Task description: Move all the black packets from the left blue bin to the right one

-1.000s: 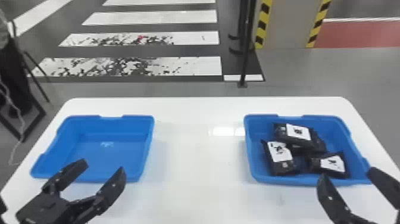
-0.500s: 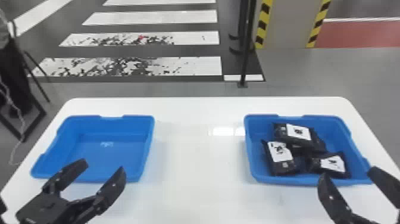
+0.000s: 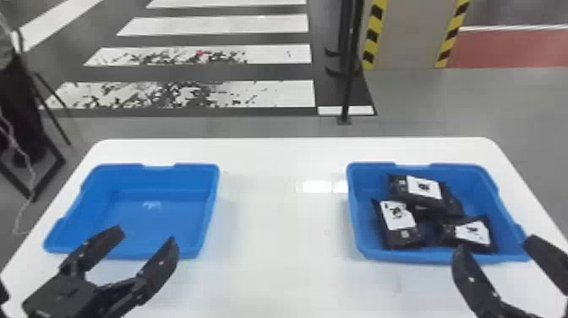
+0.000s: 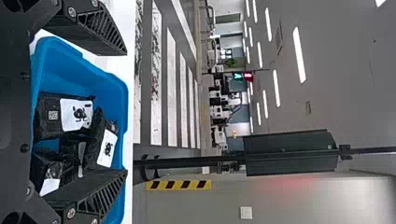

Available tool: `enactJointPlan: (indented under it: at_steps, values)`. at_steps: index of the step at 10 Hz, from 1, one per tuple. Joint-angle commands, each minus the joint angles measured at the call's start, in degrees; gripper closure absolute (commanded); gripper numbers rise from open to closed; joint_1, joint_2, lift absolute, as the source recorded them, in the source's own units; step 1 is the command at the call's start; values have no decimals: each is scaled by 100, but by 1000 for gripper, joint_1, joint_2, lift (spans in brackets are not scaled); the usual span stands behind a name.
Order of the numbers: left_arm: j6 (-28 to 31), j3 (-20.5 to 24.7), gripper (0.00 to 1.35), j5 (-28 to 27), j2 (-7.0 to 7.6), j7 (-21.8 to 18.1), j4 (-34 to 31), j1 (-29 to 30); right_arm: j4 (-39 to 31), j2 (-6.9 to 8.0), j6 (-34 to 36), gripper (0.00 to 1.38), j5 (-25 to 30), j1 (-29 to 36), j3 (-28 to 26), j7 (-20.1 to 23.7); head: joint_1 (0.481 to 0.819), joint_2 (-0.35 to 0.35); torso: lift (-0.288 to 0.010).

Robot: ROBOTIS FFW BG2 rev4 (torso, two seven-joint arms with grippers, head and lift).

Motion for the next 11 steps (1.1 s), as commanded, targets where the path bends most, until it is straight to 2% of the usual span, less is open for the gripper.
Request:
enactJointPlan:
  at_steps: [1, 11]
  values:
    - [0, -12, 153, 0, 0, 0, 0, -18, -4, 14, -9, 131, -11, 0, 0, 2, 695, 58, -154]
    - [0, 0, 151, 23, -9, 0, 0, 10, -4, 14, -37, 131, -34, 0, 11, -7, 695, 56, -154]
